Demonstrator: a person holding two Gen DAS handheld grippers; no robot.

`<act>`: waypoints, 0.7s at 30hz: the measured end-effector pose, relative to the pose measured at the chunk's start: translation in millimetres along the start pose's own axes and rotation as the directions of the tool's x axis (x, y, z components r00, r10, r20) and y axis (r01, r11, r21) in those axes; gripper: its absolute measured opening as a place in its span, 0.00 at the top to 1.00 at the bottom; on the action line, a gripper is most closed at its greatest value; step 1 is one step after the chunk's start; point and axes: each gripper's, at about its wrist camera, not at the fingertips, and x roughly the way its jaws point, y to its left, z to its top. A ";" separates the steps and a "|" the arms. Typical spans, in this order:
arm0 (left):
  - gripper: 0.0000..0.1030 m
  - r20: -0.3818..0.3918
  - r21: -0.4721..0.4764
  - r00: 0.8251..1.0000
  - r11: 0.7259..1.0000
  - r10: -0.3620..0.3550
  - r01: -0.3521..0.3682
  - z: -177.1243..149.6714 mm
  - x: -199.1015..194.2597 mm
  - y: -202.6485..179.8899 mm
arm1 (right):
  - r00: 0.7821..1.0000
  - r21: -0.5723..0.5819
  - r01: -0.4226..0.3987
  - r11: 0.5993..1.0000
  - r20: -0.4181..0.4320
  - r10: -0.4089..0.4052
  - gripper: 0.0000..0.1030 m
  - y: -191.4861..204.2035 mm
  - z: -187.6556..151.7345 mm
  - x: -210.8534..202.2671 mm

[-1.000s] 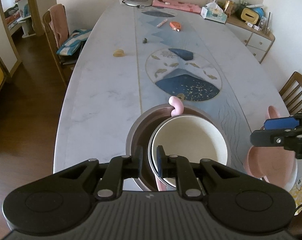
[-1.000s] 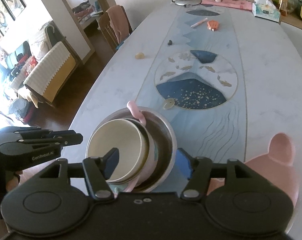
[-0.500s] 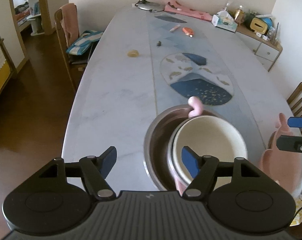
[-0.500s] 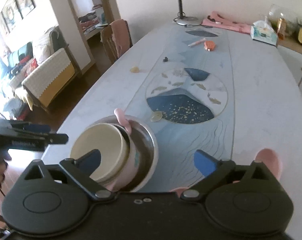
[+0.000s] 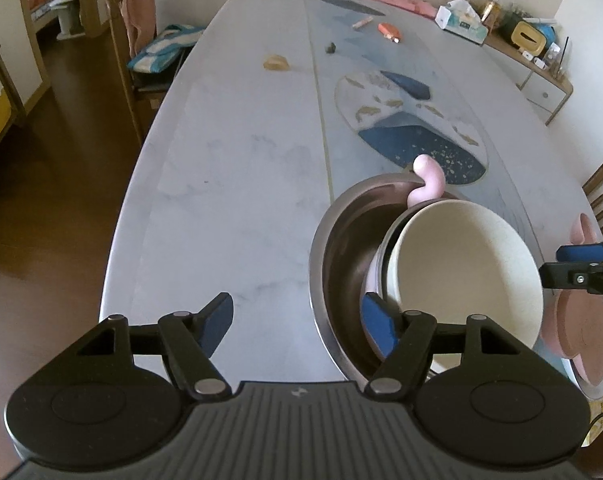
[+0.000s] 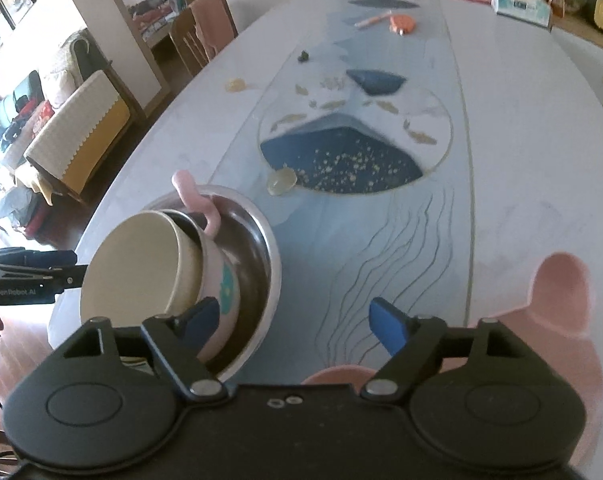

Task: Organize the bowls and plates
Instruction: 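Close both grippers on the steel bowl rim of the stack, then carry the whole stack with both grippers over the pink bear plate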

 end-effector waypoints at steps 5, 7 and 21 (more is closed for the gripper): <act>0.41 -0.027 -0.031 0.999 0.999 -0.024 0.024 1.9 9.8 3.7 | 0.999 0.037 -0.017 0.999 -0.037 0.019 0.38 -3.8 1.5 13.3; 0.45 -0.036 -0.048 0.999 0.998 -0.031 0.029 3.0 12.6 5.2 | 0.998 0.054 -0.025 0.998 -0.051 0.028 0.44 -4.5 2.1 17.9; 0.89 -0.097 -0.109 0.991 0.991 -0.091 0.080 7.8 21.8 5.5 | 0.994 0.148 -0.041 0.988 -0.094 0.055 0.78 -1.5 1.7 31.4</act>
